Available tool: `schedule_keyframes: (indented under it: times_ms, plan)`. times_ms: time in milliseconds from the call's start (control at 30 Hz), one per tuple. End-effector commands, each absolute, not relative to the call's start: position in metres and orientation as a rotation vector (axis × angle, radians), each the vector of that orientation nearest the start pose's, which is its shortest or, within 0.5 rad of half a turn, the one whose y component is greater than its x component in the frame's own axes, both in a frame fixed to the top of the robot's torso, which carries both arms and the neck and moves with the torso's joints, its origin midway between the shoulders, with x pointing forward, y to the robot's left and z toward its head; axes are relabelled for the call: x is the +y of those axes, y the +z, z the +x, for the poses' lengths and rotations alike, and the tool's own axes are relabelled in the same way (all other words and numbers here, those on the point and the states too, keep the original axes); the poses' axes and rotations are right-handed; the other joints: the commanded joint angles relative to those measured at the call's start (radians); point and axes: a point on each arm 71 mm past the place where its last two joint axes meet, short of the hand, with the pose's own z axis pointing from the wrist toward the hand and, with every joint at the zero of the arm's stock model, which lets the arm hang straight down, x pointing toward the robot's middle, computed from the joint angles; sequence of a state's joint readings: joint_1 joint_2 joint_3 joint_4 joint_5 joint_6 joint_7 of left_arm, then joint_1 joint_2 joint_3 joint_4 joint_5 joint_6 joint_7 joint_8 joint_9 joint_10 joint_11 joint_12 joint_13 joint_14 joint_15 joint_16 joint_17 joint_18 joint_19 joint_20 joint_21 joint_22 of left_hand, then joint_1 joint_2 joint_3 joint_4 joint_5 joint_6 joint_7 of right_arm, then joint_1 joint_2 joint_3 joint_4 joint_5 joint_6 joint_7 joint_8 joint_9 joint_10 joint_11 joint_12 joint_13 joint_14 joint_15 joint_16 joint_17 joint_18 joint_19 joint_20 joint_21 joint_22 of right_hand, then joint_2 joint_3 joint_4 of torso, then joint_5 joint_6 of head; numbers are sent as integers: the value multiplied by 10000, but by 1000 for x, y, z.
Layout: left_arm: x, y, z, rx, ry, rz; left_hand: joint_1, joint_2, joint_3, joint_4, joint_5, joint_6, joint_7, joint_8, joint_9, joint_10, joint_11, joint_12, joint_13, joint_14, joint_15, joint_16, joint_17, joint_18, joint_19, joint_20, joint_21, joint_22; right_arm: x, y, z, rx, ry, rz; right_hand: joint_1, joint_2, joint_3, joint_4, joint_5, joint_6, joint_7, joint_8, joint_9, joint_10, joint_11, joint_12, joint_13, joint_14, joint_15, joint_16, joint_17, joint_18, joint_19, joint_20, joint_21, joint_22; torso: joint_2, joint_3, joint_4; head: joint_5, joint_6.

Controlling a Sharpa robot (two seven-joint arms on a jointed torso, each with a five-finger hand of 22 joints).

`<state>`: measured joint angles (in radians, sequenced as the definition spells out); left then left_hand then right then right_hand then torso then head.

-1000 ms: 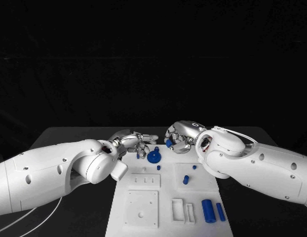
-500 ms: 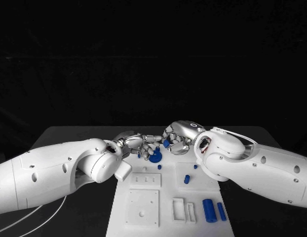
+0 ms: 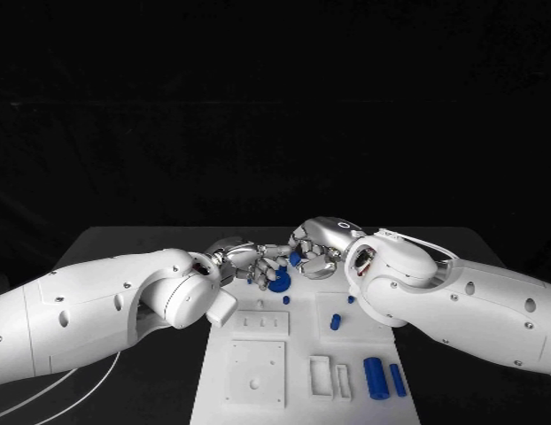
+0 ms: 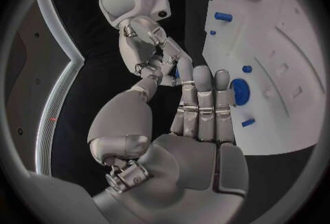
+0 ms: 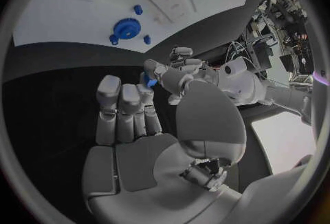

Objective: Assemble the parts on the task board

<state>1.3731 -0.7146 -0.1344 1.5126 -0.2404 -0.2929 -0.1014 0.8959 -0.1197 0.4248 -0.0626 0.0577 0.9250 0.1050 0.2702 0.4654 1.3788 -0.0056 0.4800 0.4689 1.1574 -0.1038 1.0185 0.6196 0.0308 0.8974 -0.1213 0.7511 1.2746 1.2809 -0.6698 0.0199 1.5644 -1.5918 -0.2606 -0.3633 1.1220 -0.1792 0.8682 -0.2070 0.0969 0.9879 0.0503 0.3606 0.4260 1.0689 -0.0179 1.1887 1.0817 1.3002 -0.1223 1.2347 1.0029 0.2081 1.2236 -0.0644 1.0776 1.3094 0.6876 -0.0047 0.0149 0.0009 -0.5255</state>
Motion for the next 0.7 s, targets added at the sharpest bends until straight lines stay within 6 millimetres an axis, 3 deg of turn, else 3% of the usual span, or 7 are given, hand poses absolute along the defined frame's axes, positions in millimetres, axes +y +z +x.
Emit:
schedule_keyframes:
  times_ms: [33, 700]
  plan:
    - [144, -156, 499, 19306, -12330, -8779, -73, 35, -2, 72, -47, -27, 21, -24, -12, -91, -10, 41, 16, -58, -5, 36, -17, -57, -42, -742, 47, -1, -109, -119, 491, 15591, 5690, -2335, 2, -72, 78, -3, 44, 478, 423, 70, 12, 46, -1, -8, -10, 75, -20, -49, -17, 537, 60, -12, 30, 72, -2, -7, 8, 2, -14]
    - [141, -156, 500, 19389, -12301, -8670, 24, 69, -9, 83, -40, 4, 13, -19, -6, -103, -18, 68, 58, -59, -15, 69, -41, -64, -47, -761, 71, 7, -98, -119, 487, 15648, 5950, -2543, -2, -81, 92, 6, 62, 480, 423, 64, 11, 54, -1, -12, -14, 80, -21, -54, -21, 537, 68, -8, 25, 68, 9, 10, -4, -3, -38]
